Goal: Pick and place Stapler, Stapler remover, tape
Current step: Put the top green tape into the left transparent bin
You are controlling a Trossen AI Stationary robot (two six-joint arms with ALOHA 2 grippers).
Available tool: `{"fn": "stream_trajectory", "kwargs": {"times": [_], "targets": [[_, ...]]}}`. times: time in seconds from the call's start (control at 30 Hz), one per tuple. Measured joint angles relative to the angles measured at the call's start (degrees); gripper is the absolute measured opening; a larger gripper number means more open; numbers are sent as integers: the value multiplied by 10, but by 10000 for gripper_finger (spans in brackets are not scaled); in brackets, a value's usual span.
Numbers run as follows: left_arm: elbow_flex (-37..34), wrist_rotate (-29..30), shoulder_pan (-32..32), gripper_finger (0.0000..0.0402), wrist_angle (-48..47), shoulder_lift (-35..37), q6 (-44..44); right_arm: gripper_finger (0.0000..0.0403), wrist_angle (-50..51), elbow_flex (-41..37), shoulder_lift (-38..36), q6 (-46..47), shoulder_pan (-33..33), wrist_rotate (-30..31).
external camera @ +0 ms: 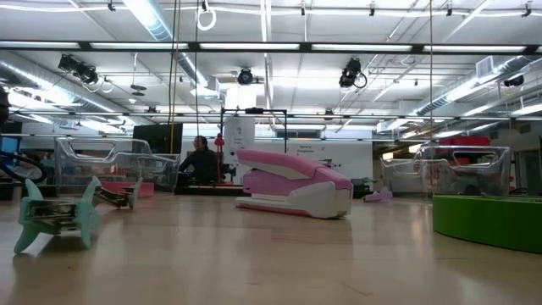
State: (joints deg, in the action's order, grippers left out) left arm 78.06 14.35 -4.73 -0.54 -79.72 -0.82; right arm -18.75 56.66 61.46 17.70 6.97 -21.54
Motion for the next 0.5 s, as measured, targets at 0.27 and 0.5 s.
{"fn": "stream_trajectory", "kwargs": {"times": [0.27, 0.5], "targets": [[0, -13, 0, 342, 0, 0, -15, 71, -44, 0, 45, 1, -16, 0], [0, -17, 0, 342, 0, 0, -15, 71, -85, 0, 81, 9, -22, 0]]}}
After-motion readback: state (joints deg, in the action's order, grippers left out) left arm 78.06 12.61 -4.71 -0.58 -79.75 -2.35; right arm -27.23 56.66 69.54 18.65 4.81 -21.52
